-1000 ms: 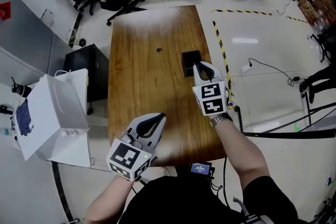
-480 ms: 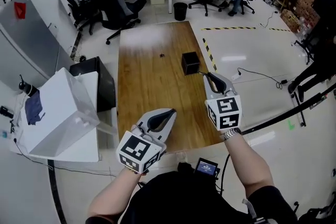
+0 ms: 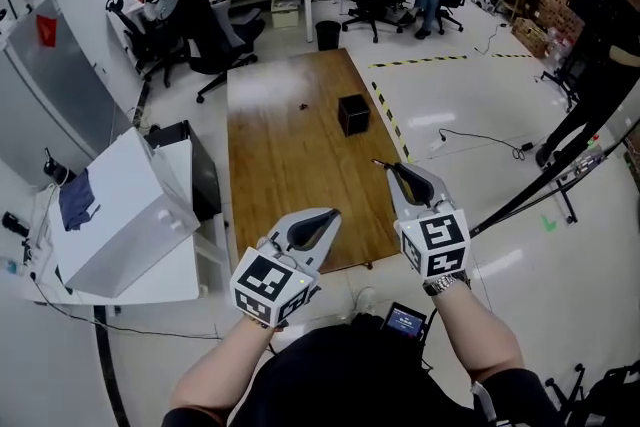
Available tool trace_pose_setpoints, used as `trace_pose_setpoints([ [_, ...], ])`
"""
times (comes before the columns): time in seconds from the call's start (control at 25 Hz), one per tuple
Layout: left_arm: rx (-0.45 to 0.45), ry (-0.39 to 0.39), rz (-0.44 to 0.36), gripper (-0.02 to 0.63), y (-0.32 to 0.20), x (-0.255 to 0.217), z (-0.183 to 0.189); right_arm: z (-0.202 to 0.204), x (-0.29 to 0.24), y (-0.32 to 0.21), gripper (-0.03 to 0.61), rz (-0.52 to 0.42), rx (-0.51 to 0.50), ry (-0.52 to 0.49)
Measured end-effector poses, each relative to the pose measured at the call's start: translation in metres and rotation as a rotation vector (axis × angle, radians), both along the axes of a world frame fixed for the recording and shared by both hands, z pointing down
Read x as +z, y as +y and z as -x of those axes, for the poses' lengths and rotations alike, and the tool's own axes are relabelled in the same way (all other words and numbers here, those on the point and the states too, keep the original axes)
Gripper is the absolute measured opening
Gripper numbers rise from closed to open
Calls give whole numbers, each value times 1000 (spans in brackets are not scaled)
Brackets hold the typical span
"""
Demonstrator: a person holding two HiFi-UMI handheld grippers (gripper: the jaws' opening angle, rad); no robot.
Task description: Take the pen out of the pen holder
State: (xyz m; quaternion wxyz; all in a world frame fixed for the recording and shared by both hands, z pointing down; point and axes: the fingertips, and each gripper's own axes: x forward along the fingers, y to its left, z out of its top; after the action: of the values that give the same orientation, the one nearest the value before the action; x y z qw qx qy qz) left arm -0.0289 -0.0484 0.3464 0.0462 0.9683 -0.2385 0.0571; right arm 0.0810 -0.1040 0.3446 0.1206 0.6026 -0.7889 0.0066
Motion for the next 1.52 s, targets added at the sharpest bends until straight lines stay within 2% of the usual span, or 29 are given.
trace_pose_setpoints([
  [0.28,4,13,-13,5,19,-8,2,6,-8,43,41,-6,-6,-19],
  [0.56,-11,31,2,5,25,-6,-14,1,-16,66,41,-12,-41,-23],
  [1.0,-35,28,10,4,27,-5,-45,-17,-21,80,41,-16,-93,-45],
  [1.52,-60,15,-3,5,30,-9,-59,-23,-19,85,41,-23,-136,-69],
])
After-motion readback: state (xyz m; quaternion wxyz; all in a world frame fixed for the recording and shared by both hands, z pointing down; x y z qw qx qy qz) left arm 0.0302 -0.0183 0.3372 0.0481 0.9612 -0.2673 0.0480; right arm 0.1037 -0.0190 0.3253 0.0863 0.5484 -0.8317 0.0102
